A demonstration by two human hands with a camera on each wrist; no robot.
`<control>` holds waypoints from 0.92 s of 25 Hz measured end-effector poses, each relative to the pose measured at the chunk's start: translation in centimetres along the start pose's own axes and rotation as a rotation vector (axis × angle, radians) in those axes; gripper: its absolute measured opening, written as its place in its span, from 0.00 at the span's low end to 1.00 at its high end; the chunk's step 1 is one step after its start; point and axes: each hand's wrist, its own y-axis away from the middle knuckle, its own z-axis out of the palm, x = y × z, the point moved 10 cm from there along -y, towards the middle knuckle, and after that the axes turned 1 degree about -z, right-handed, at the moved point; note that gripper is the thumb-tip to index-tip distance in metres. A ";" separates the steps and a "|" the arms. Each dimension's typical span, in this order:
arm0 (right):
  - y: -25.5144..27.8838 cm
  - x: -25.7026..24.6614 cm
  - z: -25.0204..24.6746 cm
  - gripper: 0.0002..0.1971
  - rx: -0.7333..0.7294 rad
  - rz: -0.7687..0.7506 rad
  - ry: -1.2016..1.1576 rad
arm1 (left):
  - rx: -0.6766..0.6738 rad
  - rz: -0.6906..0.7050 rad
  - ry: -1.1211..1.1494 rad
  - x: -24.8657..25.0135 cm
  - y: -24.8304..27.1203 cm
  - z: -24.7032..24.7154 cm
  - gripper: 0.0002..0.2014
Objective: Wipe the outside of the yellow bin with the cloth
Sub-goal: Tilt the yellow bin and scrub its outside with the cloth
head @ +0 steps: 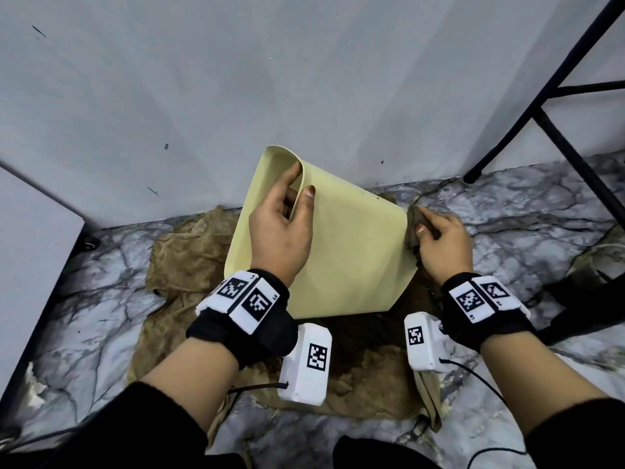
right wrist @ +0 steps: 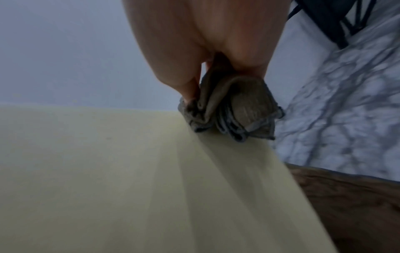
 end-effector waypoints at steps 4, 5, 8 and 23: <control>2.5 -7.5 1.2 0.18 0.041 -0.259 -0.051 | 0.013 0.008 0.011 0.1 0.2 0.1 0.16; 3.5 -9.9 1.6 0.18 0.048 -0.340 -0.055 | 0.020 0.012 0.008 0.2 0.2 0.1 0.16; 6.1 -15.2 2.7 0.19 0.032 -0.519 -0.050 | 0.024 0.029 -0.012 0.3 0.3 -0.3 0.15; 0.7 -4.0 1.1 0.19 -0.162 -0.209 0.072 | -0.118 -0.075 -0.016 0.6 0.1 -0.3 0.16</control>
